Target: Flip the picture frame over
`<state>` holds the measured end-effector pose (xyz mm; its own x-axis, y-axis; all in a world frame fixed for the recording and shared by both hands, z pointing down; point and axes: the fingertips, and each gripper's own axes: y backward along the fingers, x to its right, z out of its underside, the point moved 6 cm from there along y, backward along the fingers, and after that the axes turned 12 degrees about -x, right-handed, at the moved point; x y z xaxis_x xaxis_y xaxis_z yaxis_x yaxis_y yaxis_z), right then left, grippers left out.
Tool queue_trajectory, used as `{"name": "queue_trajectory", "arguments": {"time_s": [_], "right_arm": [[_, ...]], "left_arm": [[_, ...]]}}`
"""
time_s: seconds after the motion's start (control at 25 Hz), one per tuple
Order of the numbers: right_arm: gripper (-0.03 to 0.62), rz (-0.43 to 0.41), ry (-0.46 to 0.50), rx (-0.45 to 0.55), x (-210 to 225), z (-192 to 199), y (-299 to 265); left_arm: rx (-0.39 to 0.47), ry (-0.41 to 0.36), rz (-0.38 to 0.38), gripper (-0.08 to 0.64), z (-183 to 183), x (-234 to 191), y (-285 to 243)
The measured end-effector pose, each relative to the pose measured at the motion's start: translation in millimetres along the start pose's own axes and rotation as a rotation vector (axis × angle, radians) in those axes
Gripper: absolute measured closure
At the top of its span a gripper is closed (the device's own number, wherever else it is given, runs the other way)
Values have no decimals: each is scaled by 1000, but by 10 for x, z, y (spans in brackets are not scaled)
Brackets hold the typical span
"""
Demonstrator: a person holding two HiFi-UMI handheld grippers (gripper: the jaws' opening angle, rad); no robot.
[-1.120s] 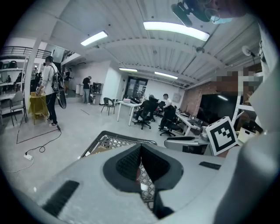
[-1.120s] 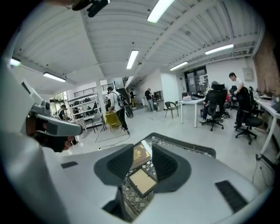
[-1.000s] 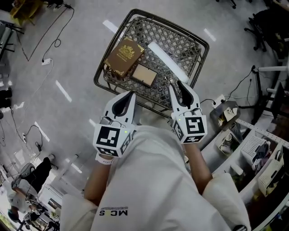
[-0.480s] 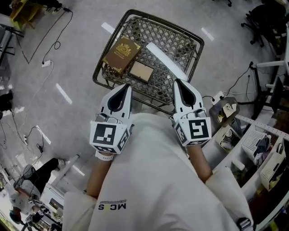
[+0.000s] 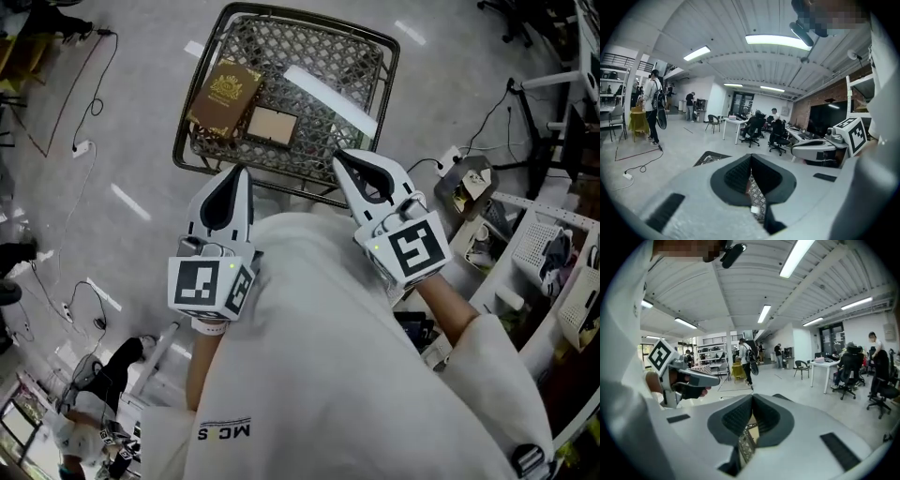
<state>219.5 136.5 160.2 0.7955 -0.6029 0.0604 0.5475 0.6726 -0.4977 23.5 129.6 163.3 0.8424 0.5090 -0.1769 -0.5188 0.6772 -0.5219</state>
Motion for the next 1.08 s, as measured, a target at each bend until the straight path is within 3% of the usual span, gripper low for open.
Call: {"name": "queue_trajectory", "arguments": {"time_s": [0.12,0.32,0.56,0.84,1.08], "right_arm": [[574,-34,7,-48,-81,17,38],[574,-22,17,-79,-133,-42,-13],[575,16,-43,-27,-137,-171,-105],[575,43,-28,-39,-146,-183,-170],[575,72,-155,-46,-121,-149,-272]], "left_arm": [[-11,12,1,535,15,-14,35],[-17,16,-21,534,-61,-135,100],[-26,26,-21,534,-53,-179,58],[-26,29,-10,535,-82,-223,76],[-57,44,29,534,-14,-234,-41]]}}
